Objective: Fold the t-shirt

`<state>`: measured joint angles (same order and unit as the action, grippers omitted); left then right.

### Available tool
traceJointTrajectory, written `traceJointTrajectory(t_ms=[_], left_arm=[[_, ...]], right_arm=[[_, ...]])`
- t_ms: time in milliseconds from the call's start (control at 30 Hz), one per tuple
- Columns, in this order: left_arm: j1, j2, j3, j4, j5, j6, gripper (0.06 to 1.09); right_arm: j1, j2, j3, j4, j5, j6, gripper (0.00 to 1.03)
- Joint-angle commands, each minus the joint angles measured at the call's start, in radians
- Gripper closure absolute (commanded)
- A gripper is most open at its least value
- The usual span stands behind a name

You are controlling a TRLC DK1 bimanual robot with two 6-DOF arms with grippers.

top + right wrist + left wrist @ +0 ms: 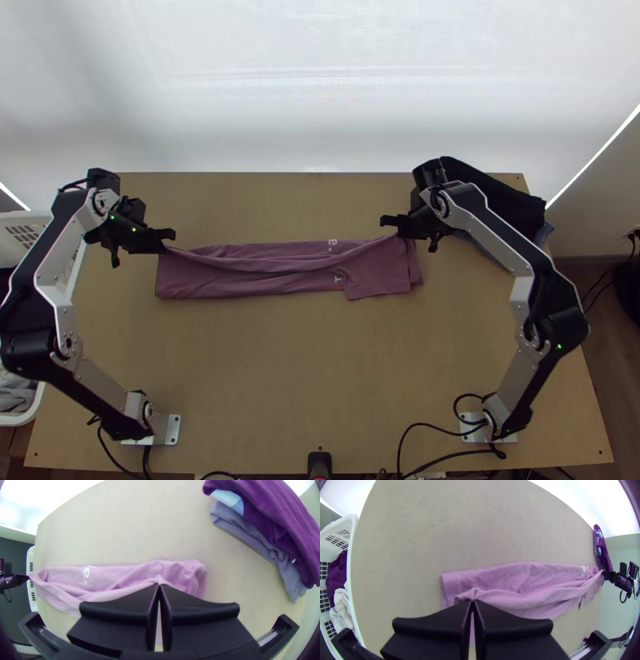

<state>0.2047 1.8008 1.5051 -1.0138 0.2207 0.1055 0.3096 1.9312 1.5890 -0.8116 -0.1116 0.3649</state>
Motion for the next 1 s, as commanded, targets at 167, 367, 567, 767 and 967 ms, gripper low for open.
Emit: traceJointTrajectory(t_ms=[167,367,567,767,967], left_arm=[[0.009,0.115,0.079,0.029,-0.017,-0.040,1.05],[0.005,0.144,0.075,0.044,-0.029,-0.059,0.99],[0.022,0.052,0.029,0.123,-0.012,-0.084,0.35],[0.111,-0.029,0.000,0.176,0.114,-0.061,0.22],[0.199,-0.049,-0.089,0.164,0.316,0.065,0.23]], right_arm=[[-0.024,0.134,0.123,0.020,0.044,-0.012,1.00],[-0.023,0.164,0.140,0.032,0.062,-0.014,1.00],[0.006,0.098,0.132,0.058,0.161,-0.012,0.05],[0.022,-0.104,0.065,0.172,0.202,-0.030,0.03],[0.026,-0.275,0.060,0.173,0.098,0.005,0.03]])
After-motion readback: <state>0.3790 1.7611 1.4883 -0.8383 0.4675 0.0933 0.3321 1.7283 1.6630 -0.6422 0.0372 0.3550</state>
